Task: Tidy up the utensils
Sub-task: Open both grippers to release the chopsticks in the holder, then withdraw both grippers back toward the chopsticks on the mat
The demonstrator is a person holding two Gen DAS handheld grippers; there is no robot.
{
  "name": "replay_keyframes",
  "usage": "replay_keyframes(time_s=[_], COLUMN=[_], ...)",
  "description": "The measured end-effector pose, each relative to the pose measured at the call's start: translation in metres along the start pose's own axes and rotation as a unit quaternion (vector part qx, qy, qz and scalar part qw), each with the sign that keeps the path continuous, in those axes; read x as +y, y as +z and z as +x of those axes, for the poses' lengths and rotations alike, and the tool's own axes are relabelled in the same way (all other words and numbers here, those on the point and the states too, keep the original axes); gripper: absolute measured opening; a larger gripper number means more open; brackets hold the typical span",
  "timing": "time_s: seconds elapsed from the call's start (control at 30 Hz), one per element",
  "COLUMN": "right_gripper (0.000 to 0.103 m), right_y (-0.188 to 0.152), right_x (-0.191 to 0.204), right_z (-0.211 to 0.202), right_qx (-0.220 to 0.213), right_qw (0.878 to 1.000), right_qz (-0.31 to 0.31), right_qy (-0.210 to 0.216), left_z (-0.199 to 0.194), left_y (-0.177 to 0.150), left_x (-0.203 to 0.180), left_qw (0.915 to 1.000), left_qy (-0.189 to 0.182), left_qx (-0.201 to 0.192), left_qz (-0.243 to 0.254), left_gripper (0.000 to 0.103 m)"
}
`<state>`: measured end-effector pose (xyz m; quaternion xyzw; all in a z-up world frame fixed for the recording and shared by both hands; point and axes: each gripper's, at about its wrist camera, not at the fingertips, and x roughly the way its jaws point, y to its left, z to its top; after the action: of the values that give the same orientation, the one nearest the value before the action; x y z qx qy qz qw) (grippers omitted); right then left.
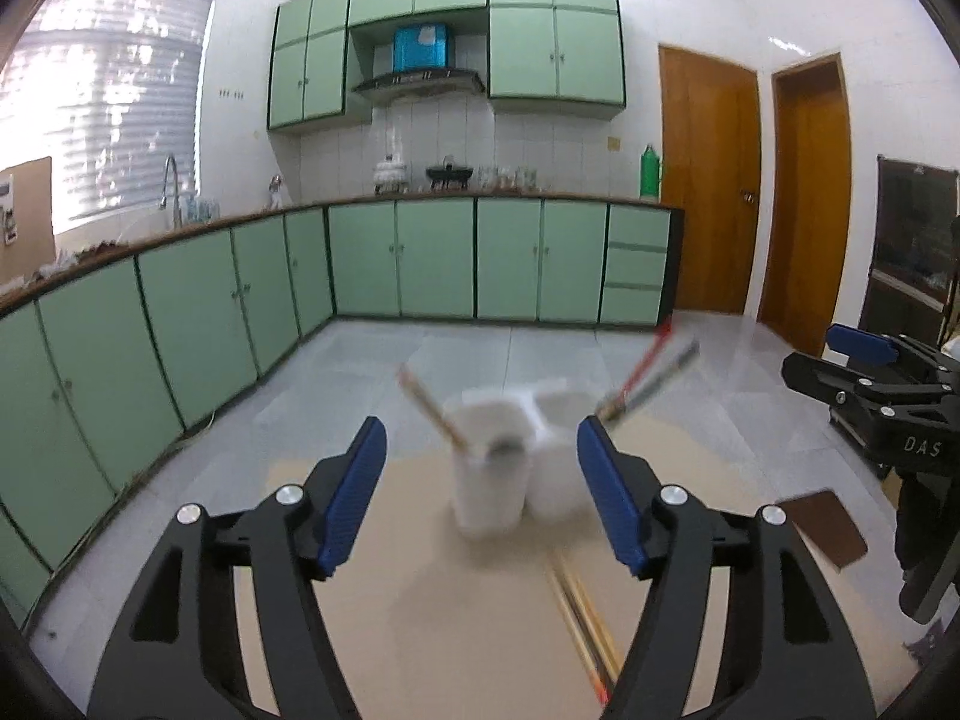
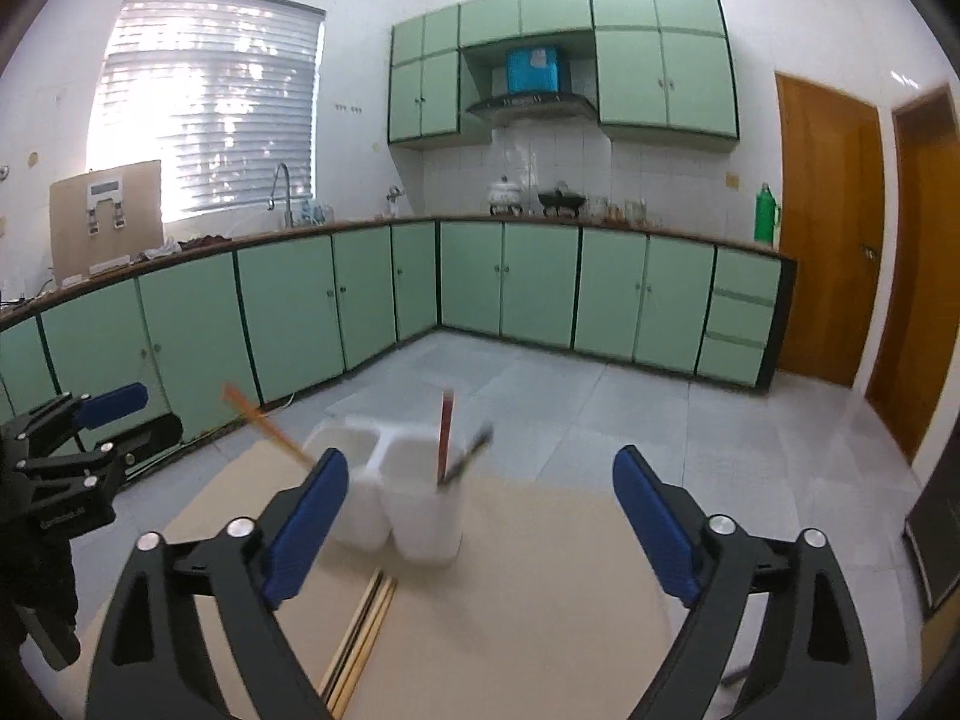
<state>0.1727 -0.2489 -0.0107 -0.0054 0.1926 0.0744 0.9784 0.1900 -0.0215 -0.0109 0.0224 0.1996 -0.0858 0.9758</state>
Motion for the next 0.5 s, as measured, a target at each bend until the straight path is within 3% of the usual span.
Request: replay_keyframes(time_s=[0.2, 0.5], right_gripper=[0.089, 0.089], right_y=[-0.061, -0.137], right_x=[0.011, 0.034], right_z=[-0.006, -0.005], right_qx=[0.044, 0.127], right_qw=[0.999, 0.991], right_qz=[-0.001, 0.033], right_qy=[-0.026, -0.022], left_z=[-0.002, 0.001], left_y=[-0.07, -0.154], left_x=[0.004, 0.011], left_qw=[0.9962, 0.9804], left_qy=[0.009, 0.022], left_qx=[0.084, 0.191], left_qz=[-0.021, -0.042], left_gripper=[0.068, 0.068])
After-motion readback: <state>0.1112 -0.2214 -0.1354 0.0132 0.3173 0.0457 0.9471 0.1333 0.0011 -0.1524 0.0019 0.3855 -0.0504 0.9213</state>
